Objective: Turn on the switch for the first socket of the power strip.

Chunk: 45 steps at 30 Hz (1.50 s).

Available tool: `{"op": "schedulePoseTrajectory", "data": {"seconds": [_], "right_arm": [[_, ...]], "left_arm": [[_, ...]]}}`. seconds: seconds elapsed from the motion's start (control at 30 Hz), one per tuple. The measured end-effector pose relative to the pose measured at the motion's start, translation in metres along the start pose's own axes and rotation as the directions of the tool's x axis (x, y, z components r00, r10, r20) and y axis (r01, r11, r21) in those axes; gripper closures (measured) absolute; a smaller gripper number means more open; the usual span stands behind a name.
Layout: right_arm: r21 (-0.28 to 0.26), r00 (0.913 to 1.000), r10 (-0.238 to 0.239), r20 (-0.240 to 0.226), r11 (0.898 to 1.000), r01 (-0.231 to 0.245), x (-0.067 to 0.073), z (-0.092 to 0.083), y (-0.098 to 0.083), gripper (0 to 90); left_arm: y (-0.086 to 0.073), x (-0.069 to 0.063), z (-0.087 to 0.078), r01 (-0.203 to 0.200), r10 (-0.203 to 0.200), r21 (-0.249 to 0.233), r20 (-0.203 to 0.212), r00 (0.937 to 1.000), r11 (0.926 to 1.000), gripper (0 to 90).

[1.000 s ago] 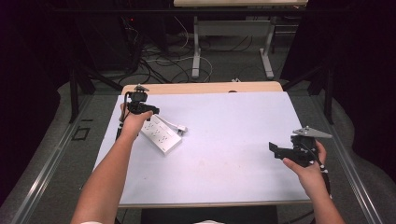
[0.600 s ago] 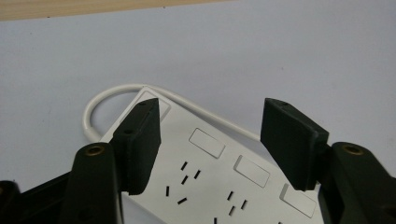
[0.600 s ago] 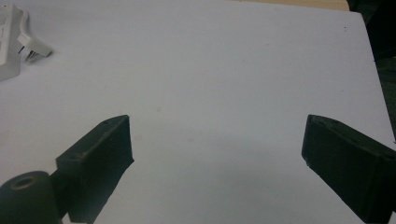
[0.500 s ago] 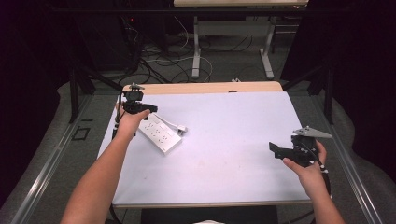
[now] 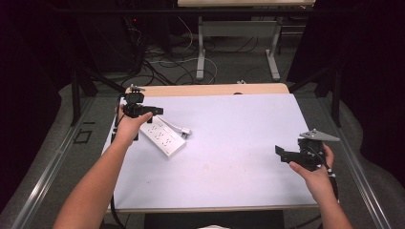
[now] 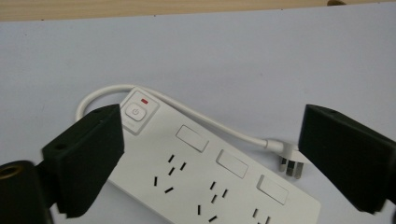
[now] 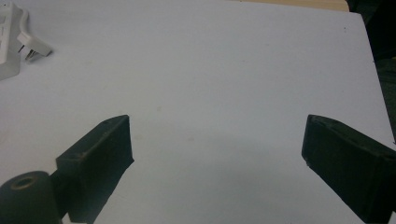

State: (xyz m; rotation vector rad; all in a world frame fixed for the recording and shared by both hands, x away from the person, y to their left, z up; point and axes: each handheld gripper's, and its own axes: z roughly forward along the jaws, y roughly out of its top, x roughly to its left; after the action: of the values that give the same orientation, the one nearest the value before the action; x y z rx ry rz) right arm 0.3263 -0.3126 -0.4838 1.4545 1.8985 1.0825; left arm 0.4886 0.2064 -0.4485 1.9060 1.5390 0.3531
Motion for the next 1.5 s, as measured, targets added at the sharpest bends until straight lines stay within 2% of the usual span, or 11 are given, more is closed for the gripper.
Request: {"op": "schedulePoseTrajectory", "data": {"seconds": [0.07,0.27,0.47,0.63,0.8,0.87,0.97,1.0,1.23,1.33,1.5], "right_arm": [[0.008,1.0000,0.000,-0.007,1.000,0.000,-0.001,-0.001,0.000,7.9],[0.006,1.0000,0.003,0.000,1.000,-0.003,0.000,-0.002,0.001,7.9],[0.008,1.0000,0.008,0.000,1.000,-0.008,0.000,-0.002,0.000,7.9],[0.007,1.0000,0.002,0.000,1.000,-0.002,0.000,-0.002,0.000,7.9],[0.008,1.0000,0.007,0.001,1.000,-0.007,0.000,-0.002,0.000,7.9],[0.009,1.0000,0.008,0.001,1.000,-0.008,0.000,-0.002,0.000,7.9],[0.008,1.0000,0.008,0.001,1.000,-0.008,0.000,-0.002,0.000,7.9],[0.009,1.0000,0.008,0.001,1.000,-0.008,0.000,-0.002,0.000,7.9],[0.008,1.0000,0.003,0.002,1.000,-0.003,0.000,-0.002,0.000,7.9],[0.007,1.0000,0.002,0.001,1.000,-0.002,0.000,-0.002,0.001,7.9],[0.008,1.0000,0.005,-0.002,1.000,-0.005,0.000,-0.002,0.000,7.9]], "left_arm": [[-0.001,-0.002,-0.001,-0.011,0.011,0.000,0.012,0.9999,0.9999,0.3],[-0.003,-0.011,-0.008,-0.032,0.033,-0.005,0.059,0.9977,0.9995,0.3],[-0.008,-0.022,-0.015,-0.085,0.087,-0.021,0.092,0.9920,0.9961,0.3],[-0.014,-0.028,-0.018,-0.087,0.090,-0.030,0.111,0.9897,0.9957,0.3],[-0.022,-0.033,-0.024,-0.093,0.101,-0.065,0.133,0.9860,0.9936,0.3],[-0.027,-0.036,-0.028,-0.086,0.098,-0.082,0.153,0.9834,0.9930,0.3],[-0.031,-0.038,-0.033,-0.109,0.122,-0.084,0.170,0.9779,0.9905,0.3],[-0.033,-0.040,-0.034,-0.103,0.118,-0.091,0.175,0.9774,0.9905,0.3],[-0.045,-0.042,-0.045,-0.138,0.158,-0.117,0.189,0.9692,0.9836,0.4],[-0.050,-0.042,-0.050,-0.136,0.161,-0.134,0.193,0.9678,0.9816,0.5],[-0.058,-0.042,-0.058,-0.151,0.182,-0.170,0.179,0.9669,0.9737,0.7]]}}
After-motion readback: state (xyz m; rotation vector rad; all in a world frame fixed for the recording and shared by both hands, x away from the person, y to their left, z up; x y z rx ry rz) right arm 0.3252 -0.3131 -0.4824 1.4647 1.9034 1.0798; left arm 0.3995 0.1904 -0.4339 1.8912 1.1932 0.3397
